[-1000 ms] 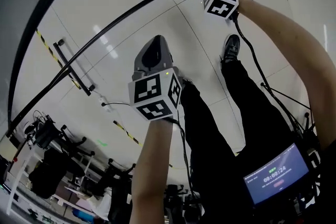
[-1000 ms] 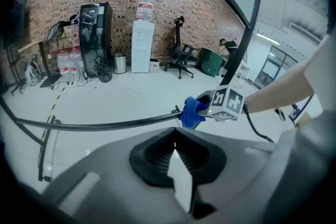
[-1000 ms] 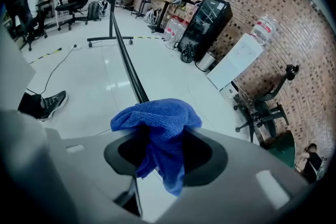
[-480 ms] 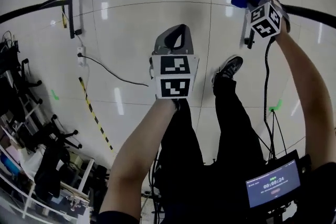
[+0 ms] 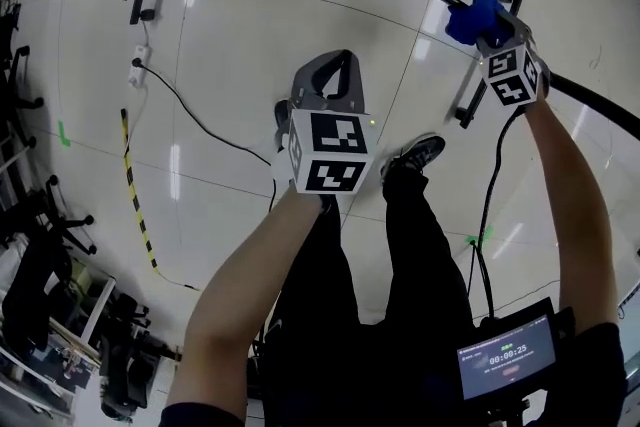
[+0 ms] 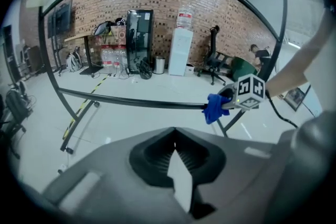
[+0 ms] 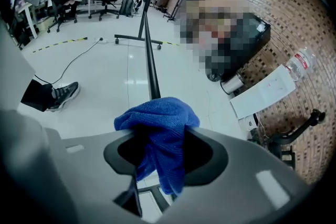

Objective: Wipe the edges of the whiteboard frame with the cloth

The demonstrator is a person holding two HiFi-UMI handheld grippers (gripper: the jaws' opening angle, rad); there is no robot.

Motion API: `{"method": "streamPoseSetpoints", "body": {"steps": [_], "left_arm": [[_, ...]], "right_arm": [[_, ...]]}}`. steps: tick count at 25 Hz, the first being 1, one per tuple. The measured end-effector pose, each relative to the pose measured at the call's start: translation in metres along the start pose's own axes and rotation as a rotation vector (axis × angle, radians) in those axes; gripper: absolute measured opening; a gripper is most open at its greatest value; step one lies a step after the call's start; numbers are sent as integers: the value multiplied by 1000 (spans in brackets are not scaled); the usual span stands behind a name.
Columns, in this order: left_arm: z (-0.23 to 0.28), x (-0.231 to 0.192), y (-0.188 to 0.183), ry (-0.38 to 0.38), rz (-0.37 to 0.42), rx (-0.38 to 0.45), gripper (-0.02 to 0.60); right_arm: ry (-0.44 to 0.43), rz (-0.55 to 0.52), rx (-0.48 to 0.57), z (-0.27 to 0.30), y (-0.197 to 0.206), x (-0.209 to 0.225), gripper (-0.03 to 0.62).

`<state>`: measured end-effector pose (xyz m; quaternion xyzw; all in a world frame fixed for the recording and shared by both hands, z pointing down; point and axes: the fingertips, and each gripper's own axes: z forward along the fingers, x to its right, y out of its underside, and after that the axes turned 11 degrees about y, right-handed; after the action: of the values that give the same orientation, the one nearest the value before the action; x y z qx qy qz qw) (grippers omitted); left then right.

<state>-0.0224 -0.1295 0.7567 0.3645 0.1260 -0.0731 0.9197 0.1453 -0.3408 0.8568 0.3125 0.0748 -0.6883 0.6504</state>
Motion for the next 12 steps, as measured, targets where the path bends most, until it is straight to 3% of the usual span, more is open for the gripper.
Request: {"method": "streamPoseSetpoints", "body": {"steps": [5,12], "left_arm": [[-19,-42,10,-26,-27,6,3],[-32,-47,19,-21,-32,0,3]], "right_arm": [[-37,-28,31,10,-47,-5,186],[-40,-43,21,13,-54,-8,187]]}}
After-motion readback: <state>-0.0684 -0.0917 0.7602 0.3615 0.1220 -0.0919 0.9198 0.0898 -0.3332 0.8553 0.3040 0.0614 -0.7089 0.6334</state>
